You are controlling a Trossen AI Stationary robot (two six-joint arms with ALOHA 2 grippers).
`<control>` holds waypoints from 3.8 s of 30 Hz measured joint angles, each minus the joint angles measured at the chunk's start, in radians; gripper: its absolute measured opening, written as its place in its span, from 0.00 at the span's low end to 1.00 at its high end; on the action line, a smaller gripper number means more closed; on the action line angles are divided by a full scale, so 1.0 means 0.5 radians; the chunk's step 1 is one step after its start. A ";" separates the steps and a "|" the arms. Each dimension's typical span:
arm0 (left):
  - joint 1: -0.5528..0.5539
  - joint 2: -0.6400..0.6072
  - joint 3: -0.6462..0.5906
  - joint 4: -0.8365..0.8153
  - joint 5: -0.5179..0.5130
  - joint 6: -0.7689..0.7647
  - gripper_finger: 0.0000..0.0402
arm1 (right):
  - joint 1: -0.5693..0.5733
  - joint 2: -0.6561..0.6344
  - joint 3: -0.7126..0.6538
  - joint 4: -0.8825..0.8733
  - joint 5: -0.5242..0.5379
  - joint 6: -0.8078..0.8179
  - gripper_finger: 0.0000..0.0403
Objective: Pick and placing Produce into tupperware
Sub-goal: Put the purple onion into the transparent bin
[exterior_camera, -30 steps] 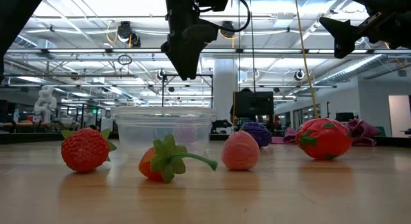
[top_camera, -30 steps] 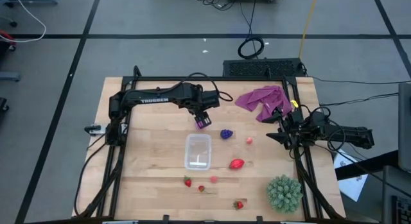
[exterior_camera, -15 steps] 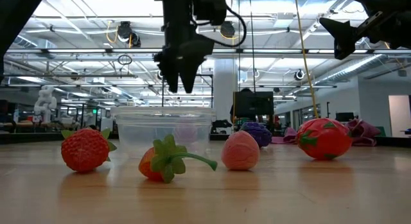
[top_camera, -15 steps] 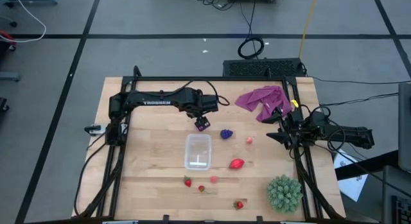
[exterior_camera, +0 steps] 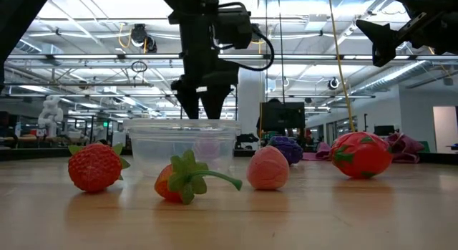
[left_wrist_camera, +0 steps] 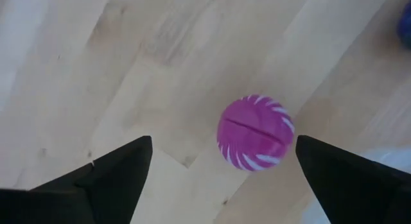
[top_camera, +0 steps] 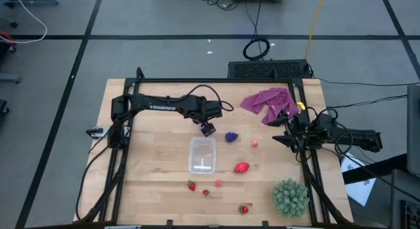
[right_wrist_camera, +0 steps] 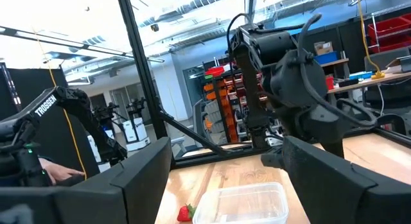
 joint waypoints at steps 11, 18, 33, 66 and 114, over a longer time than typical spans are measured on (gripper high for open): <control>0.009 0.000 -0.076 0.086 0.076 -0.011 0.98 | 0.000 0.000 0.000 0.000 0.000 0.000 0.72; 0.009 0.009 -0.076 0.103 0.079 -0.014 0.98 | 0.001 0.000 0.000 0.000 0.000 0.000 0.72; 0.008 0.012 -0.076 0.175 0.126 -0.035 0.98 | 0.000 0.000 0.000 -0.001 0.000 0.000 0.72; 0.004 0.015 -0.416 0.558 0.126 0.049 0.98 | 0.000 0.000 0.000 0.000 0.000 -0.001 0.72; 0.034 0.012 -0.382 0.557 0.108 0.138 0.67 | 0.001 0.000 0.000 -0.001 0.000 -0.001 0.72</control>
